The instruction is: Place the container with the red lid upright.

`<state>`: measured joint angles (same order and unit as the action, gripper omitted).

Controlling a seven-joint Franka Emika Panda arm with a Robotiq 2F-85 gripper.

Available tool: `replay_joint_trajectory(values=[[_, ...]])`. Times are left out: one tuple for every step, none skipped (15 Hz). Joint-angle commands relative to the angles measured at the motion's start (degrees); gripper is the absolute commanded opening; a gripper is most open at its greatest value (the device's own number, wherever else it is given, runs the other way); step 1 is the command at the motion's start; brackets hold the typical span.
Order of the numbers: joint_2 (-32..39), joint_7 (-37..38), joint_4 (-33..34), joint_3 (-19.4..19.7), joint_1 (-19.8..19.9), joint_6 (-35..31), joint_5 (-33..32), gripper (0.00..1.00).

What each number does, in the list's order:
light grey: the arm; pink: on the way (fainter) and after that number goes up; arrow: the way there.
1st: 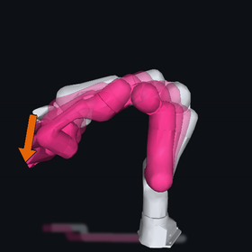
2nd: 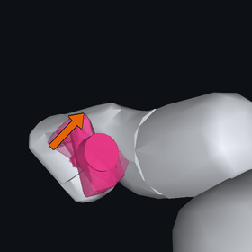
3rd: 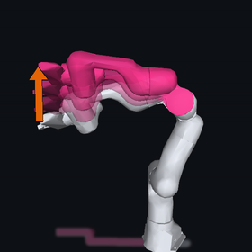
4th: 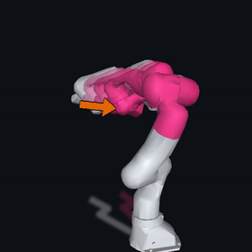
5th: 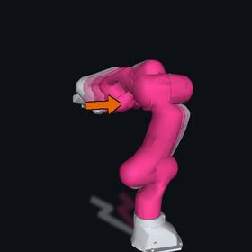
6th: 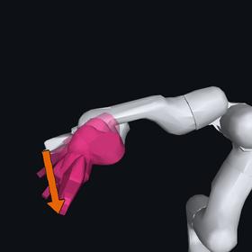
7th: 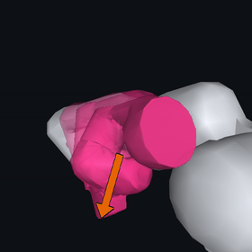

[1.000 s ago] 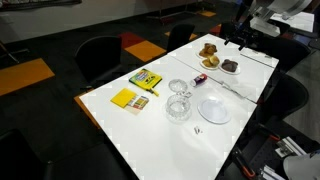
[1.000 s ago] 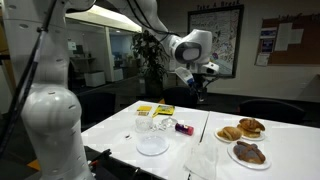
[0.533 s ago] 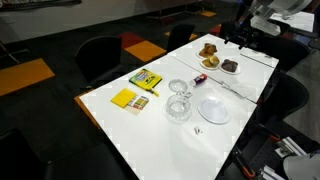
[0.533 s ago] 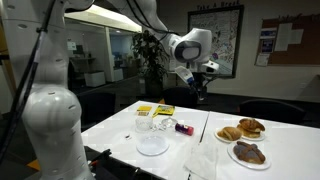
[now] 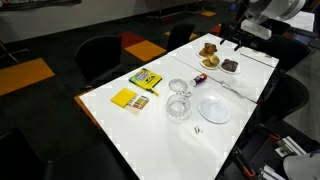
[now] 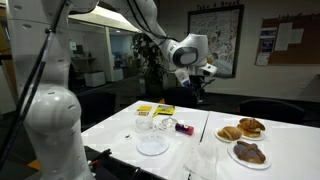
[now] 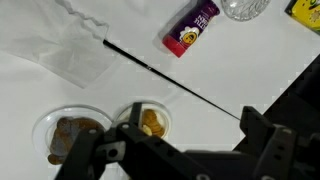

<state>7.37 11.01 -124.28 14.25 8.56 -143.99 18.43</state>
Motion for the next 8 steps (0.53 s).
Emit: replay_joint_trajectory(values=[[3.8, 4.9, 0.1, -1.8, 0.8, -5.4, 2.3, 1.0], [4.9, 6.2, 0.5, -2.2, 0.9, -6.5, 3.5, 1.0], [6.3, 7.5, 1.0, -2.7, 1.0, -7.7, 5.1, 1.0], [7.5, 8.5, 1.4, -3.3, 1.1, -9.0, 7.1, 1.0], [8.9, 9.8, 2.2, -3.8, 1.1, -10.0, 9.0, 1.0], [10.1, 10.6, 2.8, -4.2, 1.3, -11.0, 10.5, 1.0], [11.4, 11.2, 3.8, -4.4, 1.8, -11.6, 11.9, 1.0], [12.5, 12.4, 4.6, -4.6, 1.8, -12.3, 12.7, 1.0]])
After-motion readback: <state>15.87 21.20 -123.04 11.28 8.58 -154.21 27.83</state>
